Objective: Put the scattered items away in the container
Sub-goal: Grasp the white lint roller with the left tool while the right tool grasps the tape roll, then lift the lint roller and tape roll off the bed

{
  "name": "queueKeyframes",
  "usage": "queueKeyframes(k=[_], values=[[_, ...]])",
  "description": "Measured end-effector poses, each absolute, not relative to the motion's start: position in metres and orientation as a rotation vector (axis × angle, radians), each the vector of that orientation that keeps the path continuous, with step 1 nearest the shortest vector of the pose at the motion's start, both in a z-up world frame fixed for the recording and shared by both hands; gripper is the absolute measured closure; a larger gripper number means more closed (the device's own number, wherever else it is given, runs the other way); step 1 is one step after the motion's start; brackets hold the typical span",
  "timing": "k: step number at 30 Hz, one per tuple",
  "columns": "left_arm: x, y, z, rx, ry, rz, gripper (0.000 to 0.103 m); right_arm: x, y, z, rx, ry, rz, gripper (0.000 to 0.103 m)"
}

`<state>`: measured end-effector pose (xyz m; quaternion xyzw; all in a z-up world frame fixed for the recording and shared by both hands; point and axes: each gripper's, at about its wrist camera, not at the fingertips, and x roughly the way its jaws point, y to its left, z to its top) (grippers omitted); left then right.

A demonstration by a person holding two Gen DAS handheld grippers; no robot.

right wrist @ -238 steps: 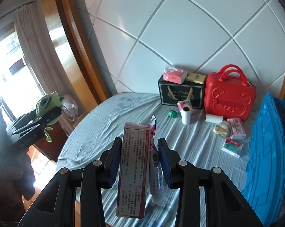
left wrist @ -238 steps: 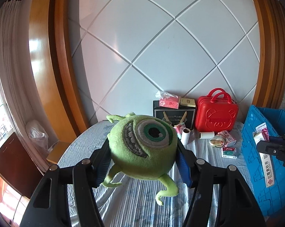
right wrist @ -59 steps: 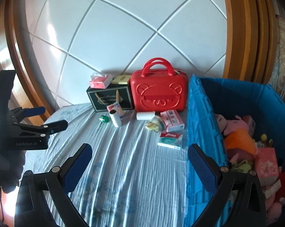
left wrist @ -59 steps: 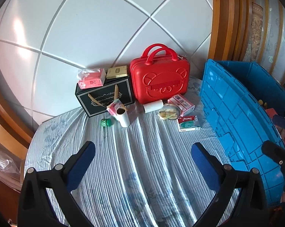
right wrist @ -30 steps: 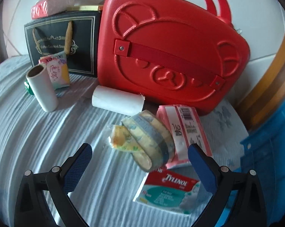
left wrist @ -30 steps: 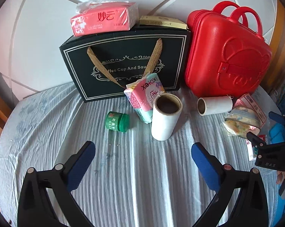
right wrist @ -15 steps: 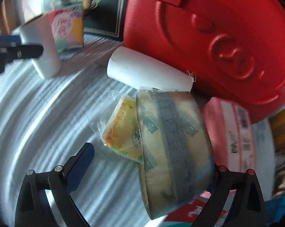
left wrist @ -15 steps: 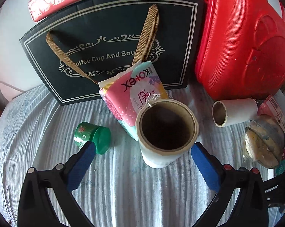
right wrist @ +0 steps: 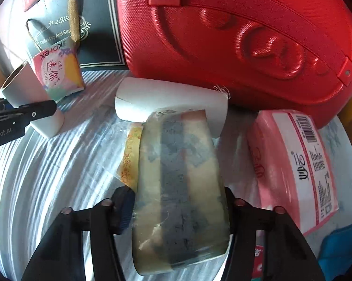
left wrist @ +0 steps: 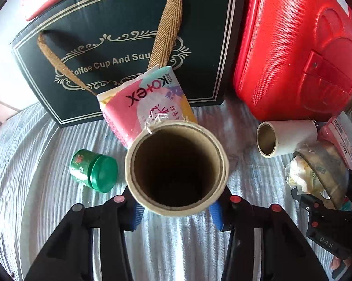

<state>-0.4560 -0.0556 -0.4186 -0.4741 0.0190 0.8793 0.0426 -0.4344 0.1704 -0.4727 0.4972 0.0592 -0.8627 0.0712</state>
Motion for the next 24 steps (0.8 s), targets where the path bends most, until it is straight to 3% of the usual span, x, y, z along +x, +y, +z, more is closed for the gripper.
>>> queueKeyframes(k=[13,24], values=[[-0.394,-0.073,-0.414,-1.456,-0.057,2.707,0.058,-0.399,0.179,-0.463,1.490,-0.016,-2.590,0.060],[-0.319,-0.078,-0.414,-1.532,-0.133,2.664,0.058,-0.334,0.155,-0.431,1.528,-0.102,-2.538,0.061]])
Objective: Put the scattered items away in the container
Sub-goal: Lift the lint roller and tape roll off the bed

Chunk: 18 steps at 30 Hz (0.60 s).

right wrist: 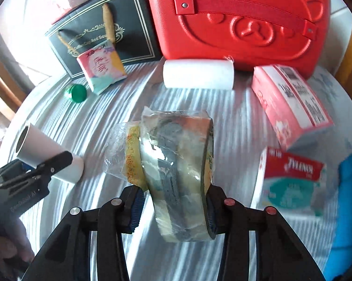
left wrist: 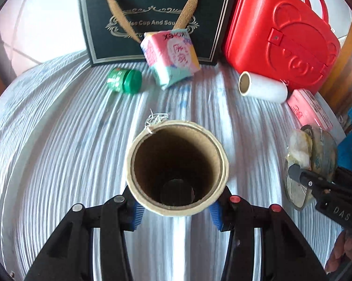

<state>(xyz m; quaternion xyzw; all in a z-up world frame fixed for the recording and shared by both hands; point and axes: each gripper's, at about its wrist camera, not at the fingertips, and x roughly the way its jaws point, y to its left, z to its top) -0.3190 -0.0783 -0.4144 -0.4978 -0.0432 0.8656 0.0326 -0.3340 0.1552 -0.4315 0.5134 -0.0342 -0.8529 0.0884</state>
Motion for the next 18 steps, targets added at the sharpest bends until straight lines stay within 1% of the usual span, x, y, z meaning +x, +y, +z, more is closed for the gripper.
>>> queueKeyframes(k=[8,18], values=[[-0.264,-0.092,-0.392,-1.560,-0.120,2.640,0.058,-0.285,0.151,-0.413,1.587,-0.124,-2.497,0.061],[-0.214,-0.099,-0.352,-1.549,-0.066,2.623,0.058,-0.226,0.130,-0.379,1.622,-0.059,-2.443,0.061]])
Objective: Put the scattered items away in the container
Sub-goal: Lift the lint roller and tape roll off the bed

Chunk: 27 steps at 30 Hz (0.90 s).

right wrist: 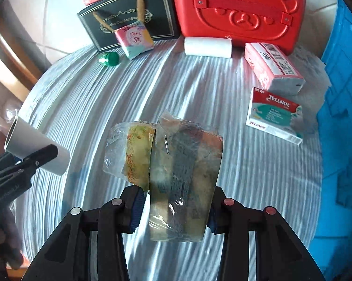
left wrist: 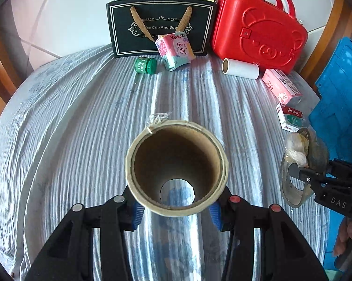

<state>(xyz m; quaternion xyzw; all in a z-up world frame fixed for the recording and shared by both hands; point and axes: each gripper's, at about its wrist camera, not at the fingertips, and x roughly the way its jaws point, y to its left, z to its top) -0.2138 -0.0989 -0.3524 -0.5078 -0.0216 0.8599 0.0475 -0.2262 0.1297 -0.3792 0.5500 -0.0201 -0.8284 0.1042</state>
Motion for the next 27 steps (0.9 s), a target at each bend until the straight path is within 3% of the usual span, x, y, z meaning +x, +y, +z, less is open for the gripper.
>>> queueKeyframes(k=[27], values=[[-0.118,-0.100,-0.268,-1.512,-0.014,2.643,0.058,-0.109,0.123,-0.284,1.536,-0.035,-2.466,0.061]])
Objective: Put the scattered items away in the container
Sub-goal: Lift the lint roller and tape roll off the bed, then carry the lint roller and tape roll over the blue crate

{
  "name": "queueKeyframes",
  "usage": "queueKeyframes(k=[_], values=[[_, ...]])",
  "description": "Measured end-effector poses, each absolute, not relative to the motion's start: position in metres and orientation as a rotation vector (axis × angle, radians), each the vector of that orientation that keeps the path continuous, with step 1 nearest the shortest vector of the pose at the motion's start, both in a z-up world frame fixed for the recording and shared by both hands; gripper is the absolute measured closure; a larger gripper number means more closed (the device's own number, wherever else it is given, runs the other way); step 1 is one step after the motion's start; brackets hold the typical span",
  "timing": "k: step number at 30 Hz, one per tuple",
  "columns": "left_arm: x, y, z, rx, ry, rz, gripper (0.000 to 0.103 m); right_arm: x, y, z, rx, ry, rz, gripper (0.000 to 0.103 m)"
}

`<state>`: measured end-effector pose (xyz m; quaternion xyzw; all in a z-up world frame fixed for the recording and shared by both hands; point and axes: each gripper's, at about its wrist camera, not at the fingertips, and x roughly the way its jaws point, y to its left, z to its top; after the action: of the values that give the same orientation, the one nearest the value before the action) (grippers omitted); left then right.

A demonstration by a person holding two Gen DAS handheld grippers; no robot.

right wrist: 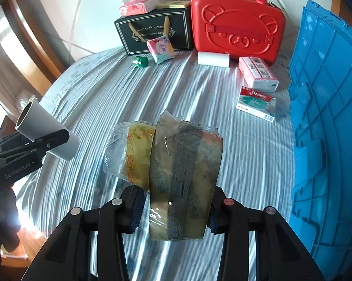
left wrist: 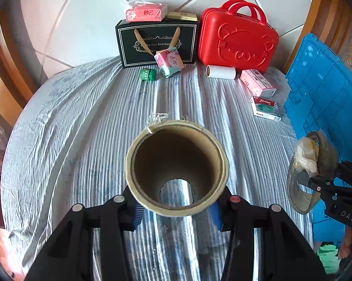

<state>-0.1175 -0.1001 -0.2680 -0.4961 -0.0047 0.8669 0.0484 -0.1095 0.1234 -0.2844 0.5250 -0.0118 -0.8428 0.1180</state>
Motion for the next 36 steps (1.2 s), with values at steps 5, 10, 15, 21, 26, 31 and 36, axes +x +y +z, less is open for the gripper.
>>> queueKeyframes(k=[5,10,15,21,26,31,36], values=[[-0.102,-0.106,-0.252,-1.482,-0.005,2.679,0.058,-0.092,0.118,-0.267,1.492,-0.043,-2.467,0.061],[-0.090,-0.110,-0.239,-1.462,0.036,2.713,0.058,-0.078,0.115,-0.252,1.459,-0.048,-2.467,0.061],[-0.081,-0.112,-0.225,-1.460,0.027,2.719,0.058,-0.068,0.112,-0.240,1.461,-0.046,-2.459,0.061],[-0.071,-0.110,-0.209,-1.455,0.019,2.718,0.058,-0.058,0.108,-0.229,1.448,-0.031,-2.452,0.061],[-0.065,-0.109,-0.199,-1.433,0.002,2.722,0.058,-0.051,0.109,-0.222,1.433,-0.051,-2.440,0.061],[-0.060,-0.107,-0.188,-1.402,0.000,2.741,0.058,-0.043,0.113,-0.212,1.417,-0.074,-2.429,0.061],[-0.055,-0.103,-0.174,-1.371,0.002,2.762,0.058,-0.032,0.118,-0.194,1.363,-0.061,-2.441,0.061]])
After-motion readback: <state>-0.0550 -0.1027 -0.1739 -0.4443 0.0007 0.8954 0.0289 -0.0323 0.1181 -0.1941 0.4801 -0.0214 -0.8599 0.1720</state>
